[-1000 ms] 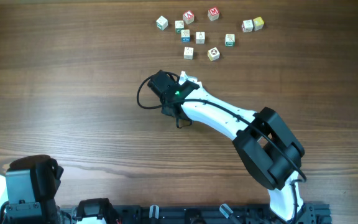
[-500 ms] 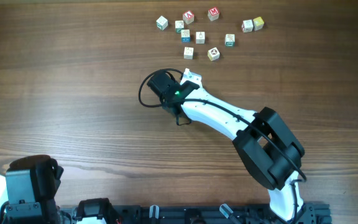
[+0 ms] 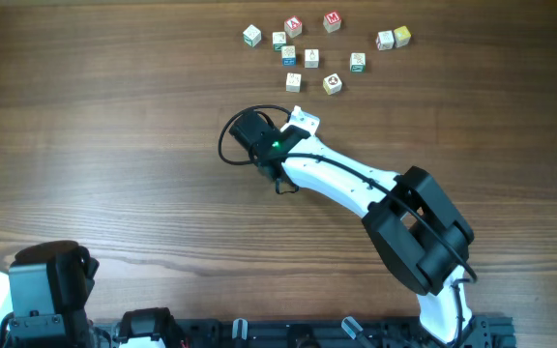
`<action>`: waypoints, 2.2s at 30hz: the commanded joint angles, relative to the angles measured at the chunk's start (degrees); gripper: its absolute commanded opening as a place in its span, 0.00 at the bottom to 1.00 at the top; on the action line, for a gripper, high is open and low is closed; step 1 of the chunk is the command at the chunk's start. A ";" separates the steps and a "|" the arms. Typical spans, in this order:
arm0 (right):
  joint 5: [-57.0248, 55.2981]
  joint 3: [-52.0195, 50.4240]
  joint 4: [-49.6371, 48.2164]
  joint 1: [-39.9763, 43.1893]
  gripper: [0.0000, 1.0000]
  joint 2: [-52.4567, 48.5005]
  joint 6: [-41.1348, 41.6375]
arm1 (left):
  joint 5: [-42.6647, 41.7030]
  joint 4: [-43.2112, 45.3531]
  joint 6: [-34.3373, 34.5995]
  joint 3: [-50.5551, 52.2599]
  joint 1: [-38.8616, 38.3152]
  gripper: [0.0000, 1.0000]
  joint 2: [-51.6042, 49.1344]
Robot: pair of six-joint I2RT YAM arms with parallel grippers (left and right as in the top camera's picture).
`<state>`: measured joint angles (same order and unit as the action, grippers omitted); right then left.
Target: Form a circle
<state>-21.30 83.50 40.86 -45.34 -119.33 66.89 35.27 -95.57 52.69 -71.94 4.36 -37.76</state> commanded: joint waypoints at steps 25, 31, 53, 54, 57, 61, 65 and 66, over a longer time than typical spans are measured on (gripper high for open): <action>-0.07 0.00 -0.98 1.22 0.32 -1.33 0.55 | 0.17 0.13 0.70 0.04 0.42 1.00 0.11; 0.13 0.00 -0.96 1.22 0.33 -1.33 0.15 | 0.17 0.13 0.70 0.04 0.42 1.00 0.11; 6.34 2.23 -0.17 1.16 0.54 0.87 -8.37 | 0.15 0.13 0.70 0.04 0.42 1.00 0.11; 6.29 2.23 0.37 1.11 0.54 1.88 -8.68 | 0.15 0.13 0.70 0.04 0.42 1.00 0.11; 5.60 2.23 3.02 1.11 0.54 6.23 -10.80 | 0.17 0.13 0.70 0.04 0.42 1.00 0.11; 5.25 2.23 7.23 1.14 0.39 11.78 -12.85 | 0.15 0.13 0.70 0.04 0.42 1.00 0.11; 5.22 2.21 10.78 1.14 0.20 14.34 -12.85 | 0.17 0.13 0.70 0.04 0.42 1.00 0.11; 5.25 2.08 10.84 1.14 0.19 14.23 -12.87 | 0.17 0.13 0.70 0.04 0.42 1.00 0.11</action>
<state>-15.46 84.71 51.00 -44.18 -105.71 54.92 35.27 -95.57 52.69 -71.94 4.36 -37.76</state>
